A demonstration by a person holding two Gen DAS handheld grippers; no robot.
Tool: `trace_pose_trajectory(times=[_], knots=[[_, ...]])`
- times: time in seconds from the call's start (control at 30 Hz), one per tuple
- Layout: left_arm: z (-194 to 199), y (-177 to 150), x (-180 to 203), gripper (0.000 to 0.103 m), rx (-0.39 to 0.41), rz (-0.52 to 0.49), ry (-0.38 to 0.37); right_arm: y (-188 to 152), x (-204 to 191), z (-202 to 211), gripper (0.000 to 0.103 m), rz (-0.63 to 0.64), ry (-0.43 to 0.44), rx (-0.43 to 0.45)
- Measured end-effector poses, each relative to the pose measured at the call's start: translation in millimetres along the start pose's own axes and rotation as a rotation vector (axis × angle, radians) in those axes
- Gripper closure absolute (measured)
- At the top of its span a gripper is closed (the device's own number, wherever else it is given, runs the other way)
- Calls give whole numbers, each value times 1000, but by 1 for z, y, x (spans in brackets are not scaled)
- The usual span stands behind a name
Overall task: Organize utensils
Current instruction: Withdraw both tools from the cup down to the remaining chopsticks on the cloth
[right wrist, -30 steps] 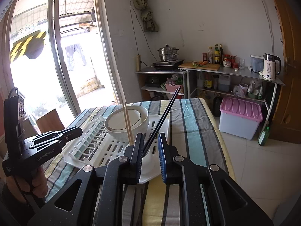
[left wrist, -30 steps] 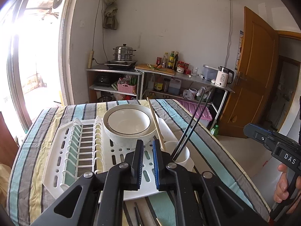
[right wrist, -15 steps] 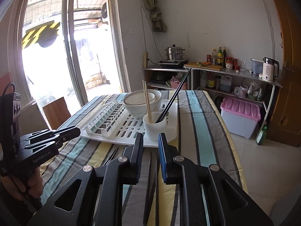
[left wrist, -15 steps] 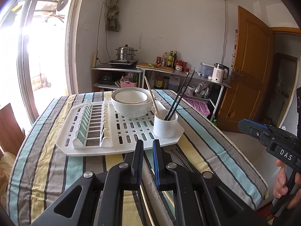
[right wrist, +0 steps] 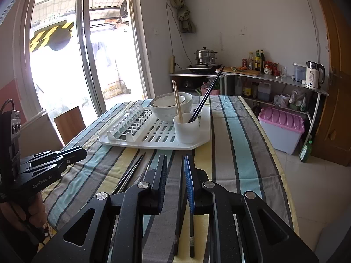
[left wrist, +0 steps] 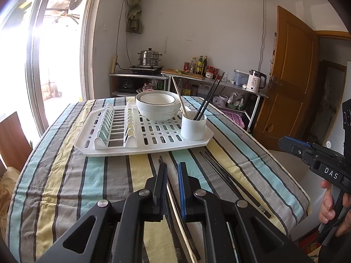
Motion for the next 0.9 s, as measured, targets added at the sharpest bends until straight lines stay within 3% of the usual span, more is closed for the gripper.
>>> trace_pose_trajectory(times=[0.2,0.9], knots=[[-11,-8,-5,87,-35,1,9,-7,2,-7,86,-6,7,-24],[-79,-30,-11,85,-222,-22,13,-17,-2,-51,86,-17,65,-124]])
Point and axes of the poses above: each gripper's, at about its wrist camera, not at the fingertips, and z roughly against the way its jaws point, x to its right, y to its top, the point moved 2 cm from there along -z, roughly the way its jaws point, and after that the axes turned 6 degrees about y, right-handed, at the moved point
